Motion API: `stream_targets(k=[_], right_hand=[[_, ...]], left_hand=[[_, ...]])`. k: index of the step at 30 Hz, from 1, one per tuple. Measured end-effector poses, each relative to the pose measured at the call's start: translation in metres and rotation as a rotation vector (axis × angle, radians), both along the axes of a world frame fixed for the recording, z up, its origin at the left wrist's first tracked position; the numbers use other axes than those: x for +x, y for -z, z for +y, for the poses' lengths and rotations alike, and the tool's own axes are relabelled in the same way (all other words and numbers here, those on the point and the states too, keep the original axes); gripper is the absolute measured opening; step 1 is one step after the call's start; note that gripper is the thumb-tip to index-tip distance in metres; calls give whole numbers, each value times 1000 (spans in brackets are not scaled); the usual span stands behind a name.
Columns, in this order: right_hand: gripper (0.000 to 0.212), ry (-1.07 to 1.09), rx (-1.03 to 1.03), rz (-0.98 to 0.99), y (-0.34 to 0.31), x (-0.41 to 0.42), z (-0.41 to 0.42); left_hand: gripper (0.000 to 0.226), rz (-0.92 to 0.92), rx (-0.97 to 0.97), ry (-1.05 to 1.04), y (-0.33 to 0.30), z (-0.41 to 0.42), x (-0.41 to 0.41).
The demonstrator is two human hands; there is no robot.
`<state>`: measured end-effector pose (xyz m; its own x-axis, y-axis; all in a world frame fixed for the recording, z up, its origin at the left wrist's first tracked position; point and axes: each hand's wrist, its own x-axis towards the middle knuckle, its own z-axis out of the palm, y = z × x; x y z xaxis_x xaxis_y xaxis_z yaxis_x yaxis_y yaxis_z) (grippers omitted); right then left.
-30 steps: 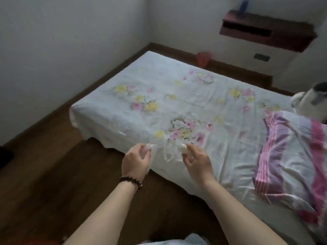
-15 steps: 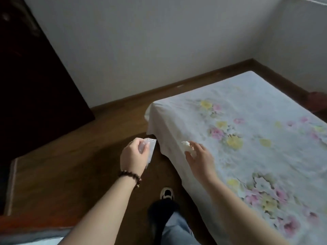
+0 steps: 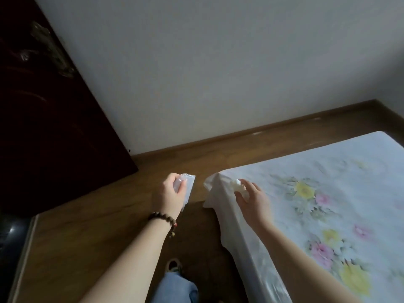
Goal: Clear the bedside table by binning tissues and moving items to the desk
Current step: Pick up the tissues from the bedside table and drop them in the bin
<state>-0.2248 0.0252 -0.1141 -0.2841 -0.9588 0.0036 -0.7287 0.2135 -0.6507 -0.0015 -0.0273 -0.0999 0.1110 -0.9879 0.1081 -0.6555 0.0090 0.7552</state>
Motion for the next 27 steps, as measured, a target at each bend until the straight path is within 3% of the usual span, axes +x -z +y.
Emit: stream_targets(k=[8,16,27], right_hand=[[38,92,-14,-55,32,19,-203],[37,379,-22,-43,28,9,-361],[34,710,-31,-76,40,-100,-452]], left_hand=[[11,-69,-41,111,25,-214,16],[15,-178,-60,285,9,-426,11],[16,-138,-17,660,17,-585,-169]])
